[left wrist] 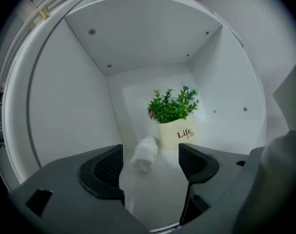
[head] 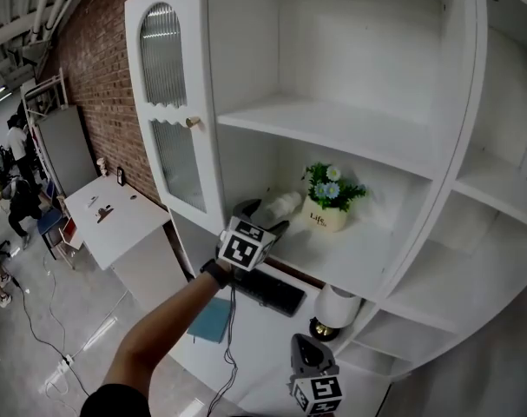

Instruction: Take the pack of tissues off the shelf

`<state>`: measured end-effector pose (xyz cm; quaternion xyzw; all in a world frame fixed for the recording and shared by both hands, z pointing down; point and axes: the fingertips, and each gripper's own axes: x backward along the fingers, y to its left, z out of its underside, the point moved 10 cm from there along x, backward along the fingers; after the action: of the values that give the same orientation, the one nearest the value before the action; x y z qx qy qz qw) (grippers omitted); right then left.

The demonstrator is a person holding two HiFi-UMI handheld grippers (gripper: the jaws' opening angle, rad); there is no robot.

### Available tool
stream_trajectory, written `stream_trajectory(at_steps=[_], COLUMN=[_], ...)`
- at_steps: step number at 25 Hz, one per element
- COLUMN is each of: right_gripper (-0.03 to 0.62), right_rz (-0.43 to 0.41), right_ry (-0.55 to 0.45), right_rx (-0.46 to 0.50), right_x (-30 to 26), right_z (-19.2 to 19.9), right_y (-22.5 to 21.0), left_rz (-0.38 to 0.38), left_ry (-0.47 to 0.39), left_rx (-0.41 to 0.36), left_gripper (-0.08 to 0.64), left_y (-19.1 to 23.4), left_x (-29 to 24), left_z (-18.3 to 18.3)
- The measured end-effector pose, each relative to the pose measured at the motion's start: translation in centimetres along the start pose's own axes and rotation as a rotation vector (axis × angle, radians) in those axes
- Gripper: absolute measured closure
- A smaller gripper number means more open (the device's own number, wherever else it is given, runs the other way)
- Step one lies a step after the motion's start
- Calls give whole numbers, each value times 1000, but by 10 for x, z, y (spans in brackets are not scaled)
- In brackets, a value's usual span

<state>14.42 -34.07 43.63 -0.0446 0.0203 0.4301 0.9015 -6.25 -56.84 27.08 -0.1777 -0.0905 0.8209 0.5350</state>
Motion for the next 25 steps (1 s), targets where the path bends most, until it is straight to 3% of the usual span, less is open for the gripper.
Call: stream_trajectory(at_steps=[6, 12, 18, 22, 25], right_gripper=[588, 589, 588, 589, 589], right_rz=[5, -11, -59, 1, 19], right_ry=[-41, -129, -146, -142, -120], right_rx=[33, 104, 137, 211, 171], right_x=[-20, -44, -64, -82, -94], right_z=[-19, -66, -110, -141, -147], right_y=[-13, -22, -27, -44, -56], left_rz=[11, 27, 46, 46, 29], left_ry=[50, 73, 135, 146, 153], left_rx=[-68, -47, -42, -50, -57], left_gripper=[210, 212, 269, 303, 362], left_y=[-1, -1, 0, 0, 1], left_x=[-21, -33, -40, -42, -40], left_z=[2, 9, 10, 11, 11])
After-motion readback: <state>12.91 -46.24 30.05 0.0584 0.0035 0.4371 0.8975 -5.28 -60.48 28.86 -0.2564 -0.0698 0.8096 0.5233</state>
